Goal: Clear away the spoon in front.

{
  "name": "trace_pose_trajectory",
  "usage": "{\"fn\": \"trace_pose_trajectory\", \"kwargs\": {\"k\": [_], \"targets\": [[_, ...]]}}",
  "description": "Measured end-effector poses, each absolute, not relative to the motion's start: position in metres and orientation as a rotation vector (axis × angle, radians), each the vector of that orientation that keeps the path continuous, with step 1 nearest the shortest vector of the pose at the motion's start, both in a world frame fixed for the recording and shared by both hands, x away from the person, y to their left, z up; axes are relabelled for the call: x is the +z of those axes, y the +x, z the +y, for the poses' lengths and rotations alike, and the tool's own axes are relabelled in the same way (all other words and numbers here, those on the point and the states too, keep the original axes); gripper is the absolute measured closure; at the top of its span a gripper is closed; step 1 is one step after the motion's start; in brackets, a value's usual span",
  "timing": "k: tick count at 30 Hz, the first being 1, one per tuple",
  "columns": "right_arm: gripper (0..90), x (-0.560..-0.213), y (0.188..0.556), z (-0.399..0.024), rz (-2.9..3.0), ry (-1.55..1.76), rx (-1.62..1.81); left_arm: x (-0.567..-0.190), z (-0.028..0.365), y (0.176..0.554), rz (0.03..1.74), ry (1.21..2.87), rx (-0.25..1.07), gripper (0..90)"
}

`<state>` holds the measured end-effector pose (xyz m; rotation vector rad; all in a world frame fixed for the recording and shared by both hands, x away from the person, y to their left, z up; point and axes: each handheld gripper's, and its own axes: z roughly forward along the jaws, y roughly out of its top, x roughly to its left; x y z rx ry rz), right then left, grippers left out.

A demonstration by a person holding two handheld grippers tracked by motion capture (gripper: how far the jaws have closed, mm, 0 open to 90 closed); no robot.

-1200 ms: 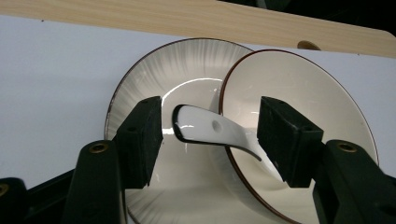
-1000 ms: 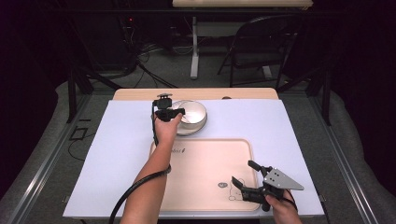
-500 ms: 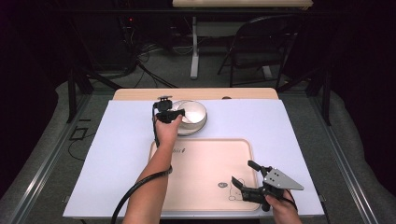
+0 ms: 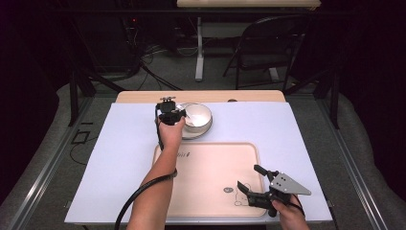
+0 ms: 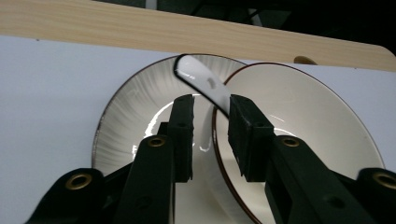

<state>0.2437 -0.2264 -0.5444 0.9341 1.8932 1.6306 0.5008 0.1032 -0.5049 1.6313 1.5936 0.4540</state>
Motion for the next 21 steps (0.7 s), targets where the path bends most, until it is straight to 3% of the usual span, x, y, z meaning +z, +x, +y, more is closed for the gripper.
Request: {"fn": "trace_pose_trajectory", "kwargs": {"k": [7, 13, 15, 21], "targets": [[14.7, -0.544, 0.244, -0.226, 1.894, 0.934, 1.631, -0.507, 0.109, 0.502, 1.598, 1.579, 0.397, 73.1], [14.7, -0.544, 0.244, -0.226, 1.894, 0.934, 1.631, -0.507, 0.103, 0.504, 1.575, 1.589, 0.401, 63.1], [14.7, -0.545, 0.244, -0.226, 1.894, 0.935, 1.630, -0.506, 0.101, 0.508, 1.565, 1.587, 0.414, 55.3], [14.7, -0.545, 0.244, -0.227, 1.892, 0.938, 1.632, -0.510, 0.100, 0.516, 1.585, 1.592, 0.414, 57.0]]}}
